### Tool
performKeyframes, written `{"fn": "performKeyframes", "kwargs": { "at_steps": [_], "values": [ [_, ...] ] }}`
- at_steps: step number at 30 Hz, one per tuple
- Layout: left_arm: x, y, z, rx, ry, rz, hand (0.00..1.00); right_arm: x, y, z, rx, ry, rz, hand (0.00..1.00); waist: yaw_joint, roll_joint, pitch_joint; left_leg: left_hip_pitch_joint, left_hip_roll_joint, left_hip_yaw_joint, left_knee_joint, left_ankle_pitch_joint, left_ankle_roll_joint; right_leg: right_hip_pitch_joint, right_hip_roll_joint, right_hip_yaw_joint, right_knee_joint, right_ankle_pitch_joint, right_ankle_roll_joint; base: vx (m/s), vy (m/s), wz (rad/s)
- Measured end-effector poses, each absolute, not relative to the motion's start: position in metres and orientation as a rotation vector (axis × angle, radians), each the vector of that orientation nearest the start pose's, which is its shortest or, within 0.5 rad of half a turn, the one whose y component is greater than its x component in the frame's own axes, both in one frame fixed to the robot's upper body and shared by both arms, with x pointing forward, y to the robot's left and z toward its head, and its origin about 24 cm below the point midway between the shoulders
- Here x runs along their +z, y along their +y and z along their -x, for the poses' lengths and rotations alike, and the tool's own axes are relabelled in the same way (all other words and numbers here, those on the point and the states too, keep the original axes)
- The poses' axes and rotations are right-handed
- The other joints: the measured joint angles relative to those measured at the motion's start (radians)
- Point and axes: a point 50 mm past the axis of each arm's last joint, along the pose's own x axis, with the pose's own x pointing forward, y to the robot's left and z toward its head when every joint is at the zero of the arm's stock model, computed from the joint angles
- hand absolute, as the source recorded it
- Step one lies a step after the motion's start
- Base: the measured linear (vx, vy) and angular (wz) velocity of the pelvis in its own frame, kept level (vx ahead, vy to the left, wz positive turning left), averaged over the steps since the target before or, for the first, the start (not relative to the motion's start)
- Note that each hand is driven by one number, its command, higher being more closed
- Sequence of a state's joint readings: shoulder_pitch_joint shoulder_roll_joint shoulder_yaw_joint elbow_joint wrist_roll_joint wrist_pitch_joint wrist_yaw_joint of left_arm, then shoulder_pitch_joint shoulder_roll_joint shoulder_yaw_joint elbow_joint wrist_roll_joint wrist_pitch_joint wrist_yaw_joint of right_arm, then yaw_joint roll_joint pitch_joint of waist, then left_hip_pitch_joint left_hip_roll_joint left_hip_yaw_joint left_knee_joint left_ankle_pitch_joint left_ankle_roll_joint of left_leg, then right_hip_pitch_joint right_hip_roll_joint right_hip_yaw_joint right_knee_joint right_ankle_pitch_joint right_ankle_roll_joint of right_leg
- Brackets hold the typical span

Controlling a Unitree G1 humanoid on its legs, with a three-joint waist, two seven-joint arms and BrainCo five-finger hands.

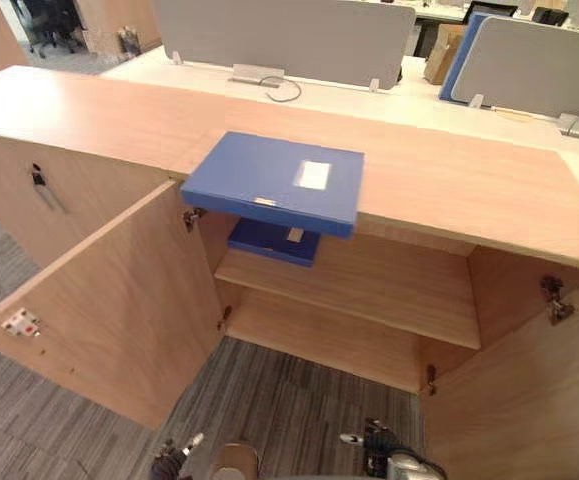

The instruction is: Walk over to the cabinet, pick up the folder, carry it to the office cabinet, place the folder inside the office cabinet, then close the office cabinet door

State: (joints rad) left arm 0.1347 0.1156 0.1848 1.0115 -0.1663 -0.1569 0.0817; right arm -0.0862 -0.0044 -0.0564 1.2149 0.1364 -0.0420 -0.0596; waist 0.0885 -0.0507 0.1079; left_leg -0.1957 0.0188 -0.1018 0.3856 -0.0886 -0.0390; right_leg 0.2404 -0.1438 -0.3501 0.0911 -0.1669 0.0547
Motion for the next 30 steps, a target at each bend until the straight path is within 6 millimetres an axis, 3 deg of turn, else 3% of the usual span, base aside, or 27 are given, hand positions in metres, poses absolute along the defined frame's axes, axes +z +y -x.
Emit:
{"fn": "performKeyframes", "kwargs": {
  "at_steps": [1, 5, 10, 15, 18, 22, 25, 27, 29, 30],
  "values": [
    [-0.151, 0.23, -0.089, 0.429, 0.958, 0.059, 0.0, -0.161, -0.156, -0.129, -0.165, 1.091, -0.106, 0.0, 0.001, -0.011, -0.006, 0.018, -0.018, 0.005, -0.03, 0.01, 0.008, -0.012, -0.008, -0.006, -0.003, 0.008, -0.002, 0.08, 0.092, 0.17],
    [-0.152, 0.227, -0.087, 0.393, 0.973, 0.023, 0.0, -0.161, -0.16, -0.129, -0.191, 1.086, -0.122, 0.0, 0.002, -0.011, -0.032, 0.116, -0.059, 0.02, -0.219, 0.089, 0.03, -0.013, -0.054, 0.005, -0.01, 0.062, 0.029, 0.1, 0.086, -0.02],
    [-0.139, 0.218, -0.109, 0.33, 0.853, -0.015, 0.0, -0.166, -0.161, -0.114, -0.2, 1.129, -0.12, 0.0, -0.005, -0.007, -0.037, 0.179, -0.069, 0.012, -0.387, 0.184, 0.029, -0.015, -0.065, 0.004, -0.031, 0.07, 0.038, -0.01, -0.001, 0.02],
    [-0.097, 0.192, -0.158, 0.303, 0.537, 0.338, 0.0, -0.167, -0.168, -0.107, -0.171, 1.148, -0.056, 0.0, -0.024, 0.016, -0.03, 0.216, -0.075, 0.008, -0.478, 0.221, 0.022, -0.021, -0.073, 0.003, -0.044, 0.066, 0.043, -0.08, 0.04, -0.12],
    [-0.062, 0.195, -0.182, 0.337, 0.308, 0.566, 0.0, -0.167, -0.169, -0.106, -0.147, 1.15, -0.036, 0.0, -0.03, 0.019, -0.031, 0.216, -0.078, 0.011, -0.479, 0.221, 0.023, -0.024, -0.079, 0.006, -0.052, 0.043, 0.067, -0.1, 0.028, -0.15],
    [-0.034, 0.198, -0.194, 0.384, 0.127, 0.703, 0.0, -0.168, -0.175, -0.102, -0.13, 1.171, 0.003, 0.0, -0.028, 0.031, -0.043, 0.23, -0.073, 0.009, -0.478, 0.222, 0.022, -0.026, -0.076, 0.024, -0.042, 0.032, 0.073, -0.05, 0.012, -0.13],
    [-0.021, 0.195, -0.193, 0.408, 0.078, 0.733, 0.0, -0.17, -0.179, -0.092, -0.141, 1.202, 0.008, 0.0, -0.009, 0.013, -0.055, 0.233, -0.106, 0.008, -0.471, 0.21, 0.034, -0.098, -0.129, 0.056, 0.091, -0.034, 0.083, 0.04, 0.06, -0.26],
    [-0.009, 0.187, -0.195, 0.406, 0.031, 0.755, 0.0, -0.169, -0.184, -0.094, -0.15, 1.194, 0.016, 0.0, -0.005, 0.02, -0.054, 0.256, -0.116, 0.009, -0.461, 0.196, 0.048, -0.188, -0.18, 0.051, 0.344, -0.044, 0.076, 0.12, 0.079, -0.17],
    [-0.001, 0.184, -0.197, 0.387, 0.008, 0.749, 0.0, -0.169, -0.182, -0.095, -0.134, 1.192, 0.025, 0.0, -0.006, 0.013, -0.048, 0.298, -0.115, 0.008, -0.448, 0.185, 0.076, -0.238, -0.219, 0.043, 0.525, -0.014, 0.03, 0.08, 0.092, 0.07],
    [0.001, 0.183, -0.196, 0.386, 0.002, 0.753, 0.0, -0.169, -0.18, -0.092, -0.122, 1.2, 0.033, 0.0, -0.006, 0.01, -0.054, 0.319, -0.103, 0.004, -0.434, 0.163, 0.082, -0.253, -0.244, 0.005, 0.58, -0.042, 0.014, 0.05, 0.092, 0.09]
  ]
}}
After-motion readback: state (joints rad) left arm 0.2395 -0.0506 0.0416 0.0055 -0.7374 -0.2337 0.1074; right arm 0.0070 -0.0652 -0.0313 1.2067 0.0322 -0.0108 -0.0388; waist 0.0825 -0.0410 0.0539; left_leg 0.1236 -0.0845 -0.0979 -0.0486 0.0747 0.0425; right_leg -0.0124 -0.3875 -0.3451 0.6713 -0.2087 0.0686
